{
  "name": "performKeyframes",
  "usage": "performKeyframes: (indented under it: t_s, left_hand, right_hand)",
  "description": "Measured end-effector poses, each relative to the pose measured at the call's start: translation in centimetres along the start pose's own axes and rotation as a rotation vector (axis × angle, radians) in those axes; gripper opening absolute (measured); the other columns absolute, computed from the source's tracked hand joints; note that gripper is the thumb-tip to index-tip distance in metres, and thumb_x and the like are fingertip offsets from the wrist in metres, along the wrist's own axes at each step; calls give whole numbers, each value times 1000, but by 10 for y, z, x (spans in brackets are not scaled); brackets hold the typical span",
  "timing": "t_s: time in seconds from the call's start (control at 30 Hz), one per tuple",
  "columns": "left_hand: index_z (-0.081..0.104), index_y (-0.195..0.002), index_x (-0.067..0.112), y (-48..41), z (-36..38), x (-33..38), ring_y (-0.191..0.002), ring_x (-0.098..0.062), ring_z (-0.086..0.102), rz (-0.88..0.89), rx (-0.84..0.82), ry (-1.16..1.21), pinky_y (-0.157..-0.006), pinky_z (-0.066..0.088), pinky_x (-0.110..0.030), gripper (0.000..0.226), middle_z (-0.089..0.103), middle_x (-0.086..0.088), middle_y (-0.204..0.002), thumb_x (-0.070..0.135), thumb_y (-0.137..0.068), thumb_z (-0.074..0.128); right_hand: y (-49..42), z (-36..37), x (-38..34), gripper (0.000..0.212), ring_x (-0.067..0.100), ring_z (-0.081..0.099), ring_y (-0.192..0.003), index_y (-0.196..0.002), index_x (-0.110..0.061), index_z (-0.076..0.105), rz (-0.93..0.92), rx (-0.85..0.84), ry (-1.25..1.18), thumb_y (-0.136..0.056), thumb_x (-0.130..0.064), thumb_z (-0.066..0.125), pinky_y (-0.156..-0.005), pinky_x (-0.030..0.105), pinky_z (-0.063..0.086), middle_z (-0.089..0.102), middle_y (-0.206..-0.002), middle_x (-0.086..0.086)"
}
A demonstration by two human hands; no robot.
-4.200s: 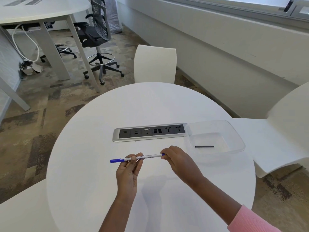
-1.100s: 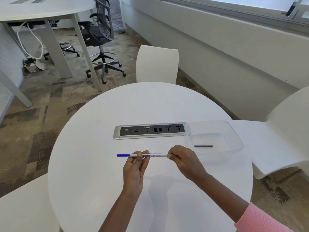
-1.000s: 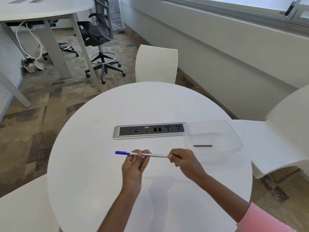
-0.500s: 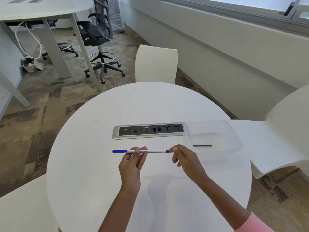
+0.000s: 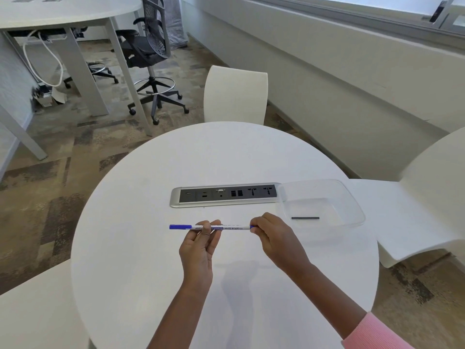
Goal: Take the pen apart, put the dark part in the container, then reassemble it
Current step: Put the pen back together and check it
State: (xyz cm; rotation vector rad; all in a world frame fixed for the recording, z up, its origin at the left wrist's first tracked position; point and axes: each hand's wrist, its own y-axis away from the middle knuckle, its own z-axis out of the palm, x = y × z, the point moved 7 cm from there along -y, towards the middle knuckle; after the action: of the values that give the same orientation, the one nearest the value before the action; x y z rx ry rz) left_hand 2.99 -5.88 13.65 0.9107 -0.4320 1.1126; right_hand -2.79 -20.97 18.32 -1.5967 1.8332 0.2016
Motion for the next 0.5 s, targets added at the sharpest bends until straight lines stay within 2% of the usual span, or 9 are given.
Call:
performKeyframes:
  t_s: [0.1, 0.17, 0.27, 0.33, 0.43, 0.5]
  left_hand:
    - [57, -81, 6, 1, 0, -3, -67, -9, 71, -2, -20, -23, -64, 57, -17, 13, 73, -1, -66, 2, -90, 49]
    - [56, -80, 7, 0, 1, -4, -69, -9, 71, 3, -41, -59, -64, 57, -17, 14, 74, -1, -67, 2, -90, 49]
    - [55, -79, 7, -2, 2, -5, -71, -10, 71, 16, -70, -125, -65, 57, -17, 15, 74, -1, -68, 1, -90, 49]
    - [55, -78, 6, -2, 3, -5, -72, -10, 71, 29, -99, -170, -65, 56, -17, 14, 73, -1, -68, 0, -90, 50]
    - [56, -78, 5, -3, 3, -6, -72, -11, 71, 50, -140, -256, -64, 56, -17, 14, 73, -2, -68, -1, -89, 50]
    - [57, -78, 4, -4, 3, -9, -71, -12, 71, 48, -178, -329, -63, 56, -17, 13, 73, -3, -67, -3, -88, 51]
  right_hand:
    - [-3, -1, -1, 15, 15, 40, -63, -76, -2, 62, -7, -3, 57, -80, -10, 50, -58, 20, 27, 53, -63, 10]
    - [-4, 0, 4, 19, 18, 41, -62, -78, 1, 63, 55, -52, 21, -82, -10, 48, -55, 20, 27, 47, -63, 3]
    - [-2, 6, 15, 18, 11, 39, -60, -82, 1, 64, 174, -199, -52, -87, -7, 49, -55, 15, 28, 39, -61, -8]
    - [0, 10, 21, 17, 7, 40, -58, -76, -1, 65, 262, -259, -146, -85, -3, 51, -56, 18, 30, 43, -59, -9]
    - [8, 18, 34, 30, 6, 41, -49, -57, -15, 59, 448, -362, -303, -80, 2, 52, -53, 22, 33, 48, -52, -4]
    - [15, 24, 38, 30, 9, 43, -48, -59, -15, 61, 531, -475, -336, -77, 6, 50, -53, 21, 37, 51, -51, -1]
